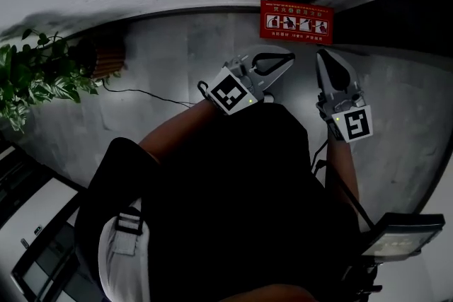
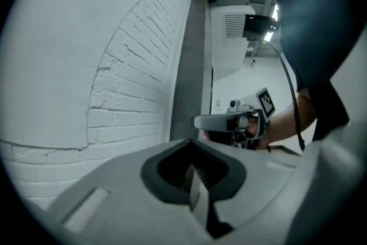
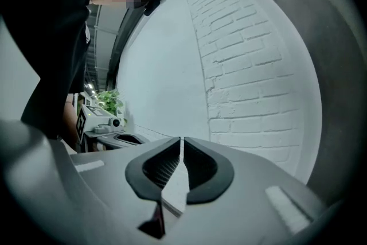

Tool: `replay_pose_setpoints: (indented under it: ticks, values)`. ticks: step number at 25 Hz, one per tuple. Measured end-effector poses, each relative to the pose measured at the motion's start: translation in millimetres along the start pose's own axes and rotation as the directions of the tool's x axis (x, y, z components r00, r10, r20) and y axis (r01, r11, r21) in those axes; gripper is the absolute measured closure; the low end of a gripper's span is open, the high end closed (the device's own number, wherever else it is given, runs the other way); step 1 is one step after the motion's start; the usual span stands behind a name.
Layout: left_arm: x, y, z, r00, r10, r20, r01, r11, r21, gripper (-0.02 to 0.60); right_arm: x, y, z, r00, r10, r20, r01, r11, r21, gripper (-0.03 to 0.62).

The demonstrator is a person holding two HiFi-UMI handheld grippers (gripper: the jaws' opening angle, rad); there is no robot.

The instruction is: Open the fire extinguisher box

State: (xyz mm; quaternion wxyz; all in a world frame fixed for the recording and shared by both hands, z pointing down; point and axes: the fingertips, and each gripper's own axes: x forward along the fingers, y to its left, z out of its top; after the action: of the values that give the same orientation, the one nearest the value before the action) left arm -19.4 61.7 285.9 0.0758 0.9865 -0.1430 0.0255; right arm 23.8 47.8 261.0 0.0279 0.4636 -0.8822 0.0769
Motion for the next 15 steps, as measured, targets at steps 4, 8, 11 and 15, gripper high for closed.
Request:
replay_pose_setpoints:
  ticks: [4, 8, 11, 15]
  values:
    - [23, 21, 10, 1.0, 0.013, 0.008, -0.013, 1.0, 0.005, 0.577, 13, -31, 9, 1.0, 0.007, -0.015, -0.007, 1.0, -0.017, 0.582]
    - [49, 19, 9, 0.998, 0.06, 0.011, -0.061, 0.998, 0.012, 0.577, 5, -53, 4, 0.999, 0.051, -0.017, -0.052, 0.998, -0.033, 0.582]
    - [73, 13, 9, 0.993, 0.117, 0.027, -0.118, 0.993, 0.028, 0.577, -5, -70, -2, 0.994, 0.112, -0.016, -0.113, 0.992, -0.058, 0.582]
    - [99, 2, 6, 0.978, 0.208, 0.031, -0.209, 0.977, 0.048, 0.577, -24, -83, -14, 0.976, 0.214, -0.038, -0.216, 0.975, -0.054, 0.582]
